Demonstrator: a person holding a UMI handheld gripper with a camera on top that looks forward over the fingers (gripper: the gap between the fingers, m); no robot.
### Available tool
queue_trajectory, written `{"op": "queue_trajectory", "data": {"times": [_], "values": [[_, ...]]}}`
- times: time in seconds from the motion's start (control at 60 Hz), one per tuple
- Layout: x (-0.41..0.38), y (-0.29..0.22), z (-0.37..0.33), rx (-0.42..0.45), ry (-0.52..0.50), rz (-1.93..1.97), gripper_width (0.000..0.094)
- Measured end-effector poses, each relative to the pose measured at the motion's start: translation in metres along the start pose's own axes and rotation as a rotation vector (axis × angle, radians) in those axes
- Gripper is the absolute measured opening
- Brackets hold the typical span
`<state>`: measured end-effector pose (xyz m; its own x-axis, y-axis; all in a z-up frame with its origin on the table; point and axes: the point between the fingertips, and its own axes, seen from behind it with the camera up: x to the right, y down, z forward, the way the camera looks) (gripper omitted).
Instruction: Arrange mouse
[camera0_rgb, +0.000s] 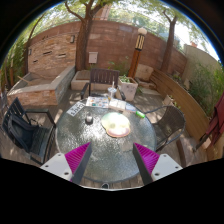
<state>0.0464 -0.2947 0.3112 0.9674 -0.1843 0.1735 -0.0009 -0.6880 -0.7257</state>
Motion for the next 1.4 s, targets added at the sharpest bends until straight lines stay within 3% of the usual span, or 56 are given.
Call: {"op": "queue_trajectory", "data": {"times": [0.283, 0.5, 0.8, 1.017, 1.1, 1.2, 1.4], "values": [[-0.014, 0.056, 0.028, -0.083, -0.036, -0.020, 0.0849], [-0.062, 0.090, 0.110, -0.121, -0.123, -0.034, 0.0854], [-0.145, 0.012, 0.303, 0.011, -0.209, 0.001, 0.0860], [-0.174, -0.034, 0.431, 0.025, -0.196, 0.051, 0.0841], [-0.179, -0.035, 0.460, 0.012, -0.189, 0.046, 0.0771], [-0.183, -0.029, 0.477, -0.012, -0.187, 0.052, 0.0590], [-0.182, -0.034, 0.483, 0.017, -0.191, 0.039, 0.0457]]}}
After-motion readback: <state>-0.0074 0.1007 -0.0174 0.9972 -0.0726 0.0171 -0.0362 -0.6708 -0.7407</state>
